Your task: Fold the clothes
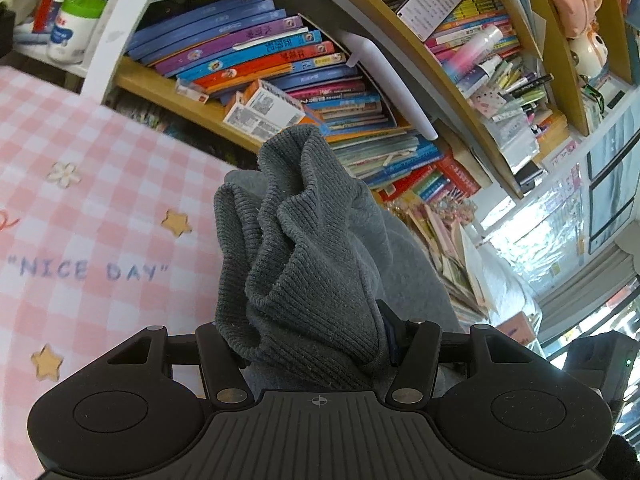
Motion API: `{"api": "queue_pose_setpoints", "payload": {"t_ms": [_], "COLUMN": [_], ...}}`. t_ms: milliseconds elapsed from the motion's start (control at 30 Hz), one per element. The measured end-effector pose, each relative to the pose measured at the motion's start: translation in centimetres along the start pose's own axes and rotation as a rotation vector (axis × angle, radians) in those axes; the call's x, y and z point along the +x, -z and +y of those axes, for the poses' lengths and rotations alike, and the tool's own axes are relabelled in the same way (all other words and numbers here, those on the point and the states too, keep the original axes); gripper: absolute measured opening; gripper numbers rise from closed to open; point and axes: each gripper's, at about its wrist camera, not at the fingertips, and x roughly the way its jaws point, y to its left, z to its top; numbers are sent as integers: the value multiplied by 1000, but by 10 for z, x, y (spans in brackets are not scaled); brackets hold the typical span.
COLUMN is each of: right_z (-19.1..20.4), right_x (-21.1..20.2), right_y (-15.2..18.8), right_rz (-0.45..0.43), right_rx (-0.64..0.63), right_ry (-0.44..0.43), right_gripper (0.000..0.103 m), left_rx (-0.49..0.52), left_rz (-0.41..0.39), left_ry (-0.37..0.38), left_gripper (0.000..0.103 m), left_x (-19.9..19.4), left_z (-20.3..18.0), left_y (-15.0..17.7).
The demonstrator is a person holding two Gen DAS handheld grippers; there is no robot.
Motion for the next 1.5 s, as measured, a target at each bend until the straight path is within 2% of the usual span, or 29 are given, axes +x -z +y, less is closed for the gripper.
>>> {"api": "queue_pose_setpoints", "payload": {"t_ms": [333, 700, 1200, 1400, 1500], "right_z": [-33, -58, -82, -97, -104], "right_x": [35, 79, 132, 137, 139], "right_y": [-39, -62, -67, -61, -57], "right_rz": [11, 35, 52, 60, 71], "right_rx": [-7, 3, 26, 65, 84], "right_ry": [-4, -13, 3, 18, 24], "right_gripper": [37, 37, 37, 38, 41], "left_rx": [10, -2, -21, -38, -60], "left_rz": [7, 17, 50, 81, 95], "left_ry": [-21, -52, -69, -65, -77], "left_gripper": [56, 56, 56, 56, 60], "left_x": [45, 83, 128, 142, 146], "left_z": [-1, 13, 46, 56, 61], "left_y": [-29, -53, -68, -60, -54]}}
